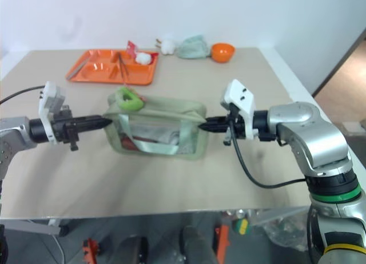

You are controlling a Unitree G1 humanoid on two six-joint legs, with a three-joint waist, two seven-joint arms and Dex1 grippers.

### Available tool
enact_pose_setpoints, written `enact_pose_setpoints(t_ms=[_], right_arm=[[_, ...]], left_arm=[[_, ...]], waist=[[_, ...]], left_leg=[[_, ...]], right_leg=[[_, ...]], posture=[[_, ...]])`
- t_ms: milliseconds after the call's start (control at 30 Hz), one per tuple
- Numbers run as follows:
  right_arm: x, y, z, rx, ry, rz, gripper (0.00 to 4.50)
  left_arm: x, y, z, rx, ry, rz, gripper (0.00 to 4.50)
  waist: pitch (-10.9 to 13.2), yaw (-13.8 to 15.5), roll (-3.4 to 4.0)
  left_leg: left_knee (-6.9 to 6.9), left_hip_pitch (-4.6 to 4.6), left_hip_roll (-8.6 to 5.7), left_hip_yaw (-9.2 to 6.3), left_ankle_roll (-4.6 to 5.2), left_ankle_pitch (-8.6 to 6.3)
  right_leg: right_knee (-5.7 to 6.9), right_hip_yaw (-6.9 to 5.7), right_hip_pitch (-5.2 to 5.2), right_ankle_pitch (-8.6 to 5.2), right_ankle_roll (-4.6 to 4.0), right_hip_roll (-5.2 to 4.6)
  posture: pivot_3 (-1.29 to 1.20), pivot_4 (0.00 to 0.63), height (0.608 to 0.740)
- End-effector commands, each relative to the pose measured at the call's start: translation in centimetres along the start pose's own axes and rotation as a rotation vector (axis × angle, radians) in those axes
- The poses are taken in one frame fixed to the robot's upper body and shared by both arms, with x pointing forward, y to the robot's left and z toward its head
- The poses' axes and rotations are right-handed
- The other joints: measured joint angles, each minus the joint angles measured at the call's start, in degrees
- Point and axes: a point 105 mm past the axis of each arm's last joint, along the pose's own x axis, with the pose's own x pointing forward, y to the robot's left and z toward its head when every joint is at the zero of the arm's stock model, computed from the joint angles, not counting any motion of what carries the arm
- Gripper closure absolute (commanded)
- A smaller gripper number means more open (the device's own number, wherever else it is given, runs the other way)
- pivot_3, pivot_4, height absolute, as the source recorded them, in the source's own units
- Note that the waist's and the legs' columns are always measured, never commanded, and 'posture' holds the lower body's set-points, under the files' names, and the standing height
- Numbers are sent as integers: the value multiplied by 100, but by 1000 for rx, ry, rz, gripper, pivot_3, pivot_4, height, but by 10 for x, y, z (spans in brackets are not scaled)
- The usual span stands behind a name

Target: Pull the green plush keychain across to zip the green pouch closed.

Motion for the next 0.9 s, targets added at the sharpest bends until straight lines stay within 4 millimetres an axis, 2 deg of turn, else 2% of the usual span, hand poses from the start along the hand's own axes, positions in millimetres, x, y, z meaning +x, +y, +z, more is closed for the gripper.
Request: enact_pose_setpoints(t_ms=[33,100,333,533,667,733,800,900], right_arm=[[-4,1,7,-41,-18,-10,4500],[-5,-3,10,-33,-43,-27,4500],[-16,-5,14,0,-84,-15,2174],[-44,-18,14,40,-121,-89,75],[-68,-38,36,19,-222,-201,15],[-75,-46,61,-2,-342,-238,15],[-71,-49,83,6,-425,-234,15],[-53,-47,115,57,-548,-174,15]], left_arm=[[-2,-1,10,42,-18,3,4471],[-2,0,9,38,-15,8,4471],[1,1,9,45,-10,13,4500],[2,3,12,40,-34,14,4500],[3,3,12,48,-29,13,4500],[3,4,12,47,-31,13,4500],[3,4,11,48,-32,16,4500],[2,5,10,47,-34,23,4500]], waist=[[0,0,0],[0,-1,0],[0,0,0],[0,9,0],[1,3,2],[2,-5,3],[2,-26,3],[1,-31,3]], left_leg=[[0,0,0,0,0,0],[0,0,0,1,0,0],[0,-2,-2,0,0,0],[0,-5,-8,0,0,0],[0,-2,-7,2,0,0],[1,0,-7,5,1,0],[0,3,-5,5,1,0],[0,6,2,0,2,1]], right_leg=[[0,0,0,0,0,0],[0,0,0,0,0,0],[0,0,0,0,0,-3],[-3,-1,1,-1,3,-10],[-2,1,1,-1,3,-8],[0,3,1,1,4,-8],[0,5,2,3,2,-3],[2,5,2,7,-3,6]], posture=[[0,150,740],[0,150,740],[0,150,740],[0,150,740],[0,150,740],[0,150,740],[0,150,740],[0,150,740]])
